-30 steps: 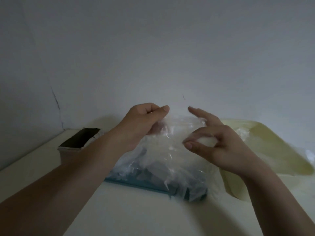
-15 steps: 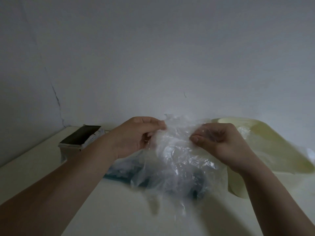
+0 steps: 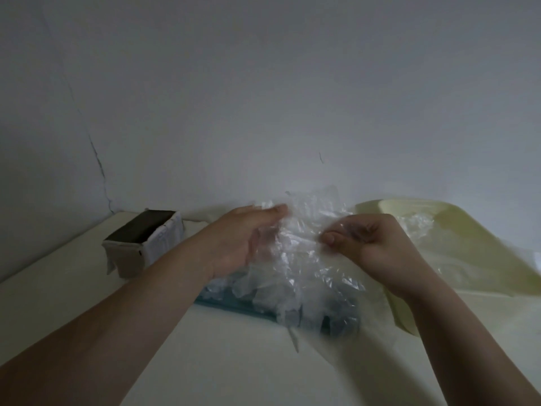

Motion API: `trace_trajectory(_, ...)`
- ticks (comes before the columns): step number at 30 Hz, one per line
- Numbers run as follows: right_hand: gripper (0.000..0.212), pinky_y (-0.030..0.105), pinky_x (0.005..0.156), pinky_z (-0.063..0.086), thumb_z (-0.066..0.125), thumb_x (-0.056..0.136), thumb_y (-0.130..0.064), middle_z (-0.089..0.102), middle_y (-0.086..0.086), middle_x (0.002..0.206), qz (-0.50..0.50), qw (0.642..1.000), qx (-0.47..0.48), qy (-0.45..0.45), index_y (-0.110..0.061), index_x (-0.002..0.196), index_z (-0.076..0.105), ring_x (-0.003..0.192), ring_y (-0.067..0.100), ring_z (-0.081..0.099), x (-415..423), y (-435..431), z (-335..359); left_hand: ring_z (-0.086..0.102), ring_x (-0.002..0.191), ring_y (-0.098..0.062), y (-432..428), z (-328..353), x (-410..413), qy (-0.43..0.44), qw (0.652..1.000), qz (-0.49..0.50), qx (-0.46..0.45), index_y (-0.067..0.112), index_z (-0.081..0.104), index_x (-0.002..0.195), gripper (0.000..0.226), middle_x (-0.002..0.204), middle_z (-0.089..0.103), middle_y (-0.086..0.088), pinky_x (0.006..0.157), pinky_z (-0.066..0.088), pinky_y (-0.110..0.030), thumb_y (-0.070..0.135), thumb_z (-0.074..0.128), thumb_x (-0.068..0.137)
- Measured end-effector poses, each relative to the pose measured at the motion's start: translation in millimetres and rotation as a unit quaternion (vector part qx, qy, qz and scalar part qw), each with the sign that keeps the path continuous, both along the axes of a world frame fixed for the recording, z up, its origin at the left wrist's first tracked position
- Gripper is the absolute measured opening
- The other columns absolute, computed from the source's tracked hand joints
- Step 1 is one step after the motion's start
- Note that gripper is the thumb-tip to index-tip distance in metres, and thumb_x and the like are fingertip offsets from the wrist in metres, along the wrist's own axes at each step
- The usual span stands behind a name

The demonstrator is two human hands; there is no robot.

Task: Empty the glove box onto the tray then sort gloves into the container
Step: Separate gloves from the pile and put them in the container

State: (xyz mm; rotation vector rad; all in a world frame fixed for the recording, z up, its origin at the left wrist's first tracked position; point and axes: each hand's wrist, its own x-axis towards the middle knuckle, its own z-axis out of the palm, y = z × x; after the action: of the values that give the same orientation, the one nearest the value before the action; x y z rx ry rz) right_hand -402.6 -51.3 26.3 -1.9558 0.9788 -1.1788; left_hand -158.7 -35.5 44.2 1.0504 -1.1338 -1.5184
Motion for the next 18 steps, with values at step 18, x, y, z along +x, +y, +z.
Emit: trace_trajectory(18,0.025,0.037,0.073,0.057,0.068,0.096,-0.025,0.073,0.005,0.070,-0.158,0.978,0.056,0.122,-0.011,0.076,0.075,0.073,0.025,0.071,22,-13,-31,0.077,0.095,-0.035,39,53,69,-0.125,0.952,0.204,-0.190,0.006,0.062,0.099,0.021,0.105,0.079,-0.011,0.071,0.064,-0.040,0.025,0.057,0.107)
